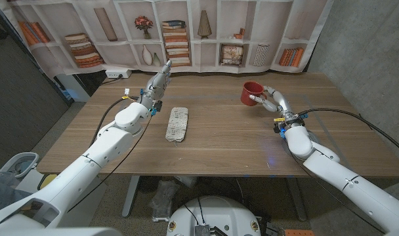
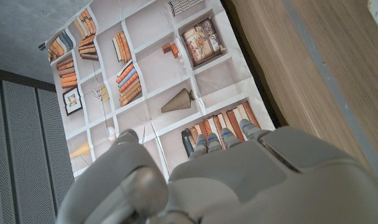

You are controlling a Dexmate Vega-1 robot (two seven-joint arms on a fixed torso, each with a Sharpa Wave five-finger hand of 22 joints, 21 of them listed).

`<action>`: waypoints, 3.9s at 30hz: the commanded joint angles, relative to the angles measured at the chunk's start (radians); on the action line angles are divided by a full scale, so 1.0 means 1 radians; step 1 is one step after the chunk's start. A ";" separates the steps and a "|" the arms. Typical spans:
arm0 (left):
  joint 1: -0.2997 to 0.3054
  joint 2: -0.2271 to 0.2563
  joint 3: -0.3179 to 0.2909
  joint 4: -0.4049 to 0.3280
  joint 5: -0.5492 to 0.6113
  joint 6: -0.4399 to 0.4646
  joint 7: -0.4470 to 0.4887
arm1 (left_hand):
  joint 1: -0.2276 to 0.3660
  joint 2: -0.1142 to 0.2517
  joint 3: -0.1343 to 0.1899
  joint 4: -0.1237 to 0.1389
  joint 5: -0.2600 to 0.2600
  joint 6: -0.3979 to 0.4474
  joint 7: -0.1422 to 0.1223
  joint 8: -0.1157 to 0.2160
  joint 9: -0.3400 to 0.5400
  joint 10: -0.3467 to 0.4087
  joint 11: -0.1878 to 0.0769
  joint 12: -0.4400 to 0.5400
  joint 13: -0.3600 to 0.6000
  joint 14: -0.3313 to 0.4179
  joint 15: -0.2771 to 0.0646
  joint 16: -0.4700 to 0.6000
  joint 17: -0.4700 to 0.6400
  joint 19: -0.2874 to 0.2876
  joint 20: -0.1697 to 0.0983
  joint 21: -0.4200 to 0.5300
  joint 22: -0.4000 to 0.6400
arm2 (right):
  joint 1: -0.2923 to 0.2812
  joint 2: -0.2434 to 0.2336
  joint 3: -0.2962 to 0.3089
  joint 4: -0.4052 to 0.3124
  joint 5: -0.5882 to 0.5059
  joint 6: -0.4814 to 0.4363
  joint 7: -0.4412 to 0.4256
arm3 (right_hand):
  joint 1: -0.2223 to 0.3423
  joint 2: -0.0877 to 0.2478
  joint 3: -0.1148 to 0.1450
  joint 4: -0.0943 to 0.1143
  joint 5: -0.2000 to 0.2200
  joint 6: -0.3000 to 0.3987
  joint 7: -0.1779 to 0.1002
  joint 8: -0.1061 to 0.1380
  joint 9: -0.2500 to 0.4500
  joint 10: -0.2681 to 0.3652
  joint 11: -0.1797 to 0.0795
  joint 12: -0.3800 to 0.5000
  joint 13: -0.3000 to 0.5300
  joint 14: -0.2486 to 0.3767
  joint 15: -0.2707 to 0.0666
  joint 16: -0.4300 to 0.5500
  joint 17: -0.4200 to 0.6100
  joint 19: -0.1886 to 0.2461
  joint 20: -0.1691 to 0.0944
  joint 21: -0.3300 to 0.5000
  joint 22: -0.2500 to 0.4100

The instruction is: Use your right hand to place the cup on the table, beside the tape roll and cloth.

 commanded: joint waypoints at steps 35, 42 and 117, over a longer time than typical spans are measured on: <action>-0.001 -0.006 0.006 0.015 -0.013 -0.001 -0.013 | 0.008 0.016 -0.007 -0.006 0.005 0.001 0.001 0.001 0.006 0.003 0.005 0.000 0.003 -0.024 0.003 -0.002 0.002 -0.069 -0.005 -0.012 0.003 | -0.130 -0.048 0.083 -0.108 -0.005 -0.018 -0.027 | 0.110 0.095 0.012 0.005 -0.013 0.131 -0.121 0.007 0.103 0.007 -0.010 -0.003 0.006 -0.010 0.000 0.001 0.002 -0.008 0.002 0.004 0.003; 0.006 -0.001 0.002 0.007 -0.015 0.001 -0.010 | 0.009 0.017 -0.007 -0.006 0.004 0.001 0.001 0.001 0.006 0.003 0.002 0.000 0.003 -0.024 0.002 -0.003 0.002 -0.069 -0.004 -0.014 0.003 | -0.164 -0.060 0.101 -0.139 -0.005 -0.018 -0.028 | 0.111 0.096 0.014 0.005 -0.015 0.136 -0.125 0.008 0.105 0.008 -0.011 -0.003 0.006 -0.011 0.000 0.002 0.002 -0.007 0.002 0.004 0.003; -0.054 -0.010 0.026 0.055 0.008 -0.009 -0.050 | 0.014 0.024 -0.018 -0.009 0.000 -0.002 -0.002 -0.001 0.005 0.003 0.006 -0.001 0.003 -0.024 0.003 -0.003 0.002 -0.064 -0.003 -0.031 0.004 | -0.442 -0.065 0.252 -0.270 -0.085 0.074 -0.053 | 0.125 0.097 0.030 0.007 -0.029 0.164 -0.129 0.011 0.123 0.032 -0.011 -0.002 0.007 0.004 -0.021 0.007 0.004 0.004 0.002 0.011 0.003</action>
